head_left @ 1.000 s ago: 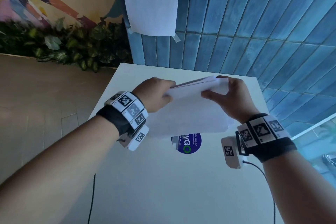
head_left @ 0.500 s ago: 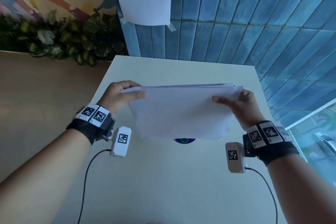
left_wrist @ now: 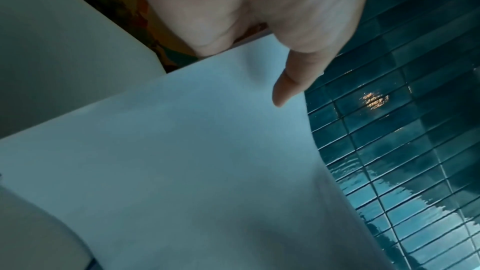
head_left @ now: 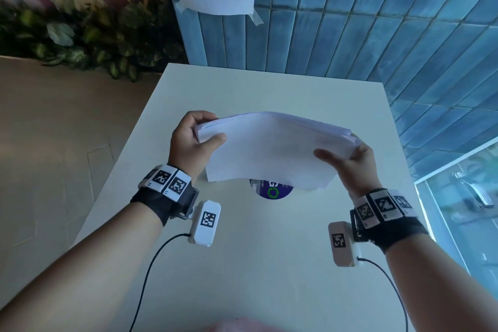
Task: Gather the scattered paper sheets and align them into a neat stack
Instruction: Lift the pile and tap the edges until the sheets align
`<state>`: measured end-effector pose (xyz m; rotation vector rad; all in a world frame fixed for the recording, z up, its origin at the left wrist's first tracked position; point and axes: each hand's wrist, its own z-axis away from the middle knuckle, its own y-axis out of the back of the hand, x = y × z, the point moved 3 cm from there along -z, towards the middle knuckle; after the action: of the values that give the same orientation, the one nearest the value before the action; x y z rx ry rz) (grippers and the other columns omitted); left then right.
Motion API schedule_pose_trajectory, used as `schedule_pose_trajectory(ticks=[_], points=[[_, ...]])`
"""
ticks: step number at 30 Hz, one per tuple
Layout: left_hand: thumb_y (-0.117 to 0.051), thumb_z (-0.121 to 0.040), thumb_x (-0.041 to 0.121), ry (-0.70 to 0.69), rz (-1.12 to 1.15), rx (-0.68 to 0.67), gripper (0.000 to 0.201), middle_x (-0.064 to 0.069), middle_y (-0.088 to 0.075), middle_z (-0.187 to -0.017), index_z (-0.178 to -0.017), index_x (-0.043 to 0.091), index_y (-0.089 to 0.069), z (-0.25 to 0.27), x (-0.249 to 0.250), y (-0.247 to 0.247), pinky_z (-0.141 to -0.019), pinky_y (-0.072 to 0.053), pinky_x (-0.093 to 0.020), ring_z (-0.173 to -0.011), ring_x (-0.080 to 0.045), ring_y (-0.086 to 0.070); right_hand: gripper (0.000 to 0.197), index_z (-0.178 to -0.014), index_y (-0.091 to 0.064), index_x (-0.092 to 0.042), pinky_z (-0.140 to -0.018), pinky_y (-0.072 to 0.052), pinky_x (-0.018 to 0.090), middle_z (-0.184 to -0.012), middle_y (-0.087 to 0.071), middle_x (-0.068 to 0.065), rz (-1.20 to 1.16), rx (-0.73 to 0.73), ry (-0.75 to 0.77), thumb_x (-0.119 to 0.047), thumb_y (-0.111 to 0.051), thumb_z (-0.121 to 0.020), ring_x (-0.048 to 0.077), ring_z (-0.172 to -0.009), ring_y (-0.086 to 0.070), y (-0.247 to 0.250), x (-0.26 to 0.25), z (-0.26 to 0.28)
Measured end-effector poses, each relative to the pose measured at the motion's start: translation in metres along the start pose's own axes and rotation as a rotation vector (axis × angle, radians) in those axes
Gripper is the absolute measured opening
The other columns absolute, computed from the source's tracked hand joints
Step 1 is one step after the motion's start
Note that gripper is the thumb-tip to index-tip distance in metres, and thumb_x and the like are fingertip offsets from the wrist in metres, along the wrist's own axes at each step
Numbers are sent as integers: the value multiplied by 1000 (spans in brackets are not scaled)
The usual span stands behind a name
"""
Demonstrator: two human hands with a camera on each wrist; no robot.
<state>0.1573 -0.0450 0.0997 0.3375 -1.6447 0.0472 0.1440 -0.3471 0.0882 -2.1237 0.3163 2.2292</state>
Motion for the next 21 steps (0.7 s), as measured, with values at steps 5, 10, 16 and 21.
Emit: schedule_pose_trajectory(ticks=[5, 10, 16, 21], points=[[-74, -66, -2, 136, 25, -31, 49, 1, -65, -97, -103, 24, -55, -2, -24, -1, -73, -51, -19, -86, -10, -64, 43, -100, -67, -22, -73, -53, 28, -99, -71, 1, 27, 60, 9, -4, -83, -65, 13, -85, -68, 6, 8, -1], [-73, -70, 10, 170, -26, -87, 54, -7, -67, -114, -120, 11, -54, -3, -34, -10, -93, -49, -33, -106, -19, -64, 49, -106, -65, -24, -67, -48, 11, -98, -67, -14, 106, 27, 32, -13, -84, -62, -2, -84, -63, -1, -3, -3], [-71, -66, 15, 150, -13, -23, 58, -4, -62, -113, -115, 33, -47, -4, -34, -6, -97, -49, -40, -105, -23, -60, 52, -112, -57, -24, -81, -48, 21, -105, -65, -12, 140, 65, 94, -9, -83, -69, 4, -102, -61, -5, -8, -5], [-66, -66, 15, 156, -54, -103, 57, -4, -57, -108, -113, 37, -43, 0, -38, -15, -83, -49, -22, -95, -19, -56, 56, -112, -55, -21, -83, -48, 28, -107, -67, -6, 99, 91, 25, -8, -84, -67, 11, -103, -63, -8, 9, -4]])
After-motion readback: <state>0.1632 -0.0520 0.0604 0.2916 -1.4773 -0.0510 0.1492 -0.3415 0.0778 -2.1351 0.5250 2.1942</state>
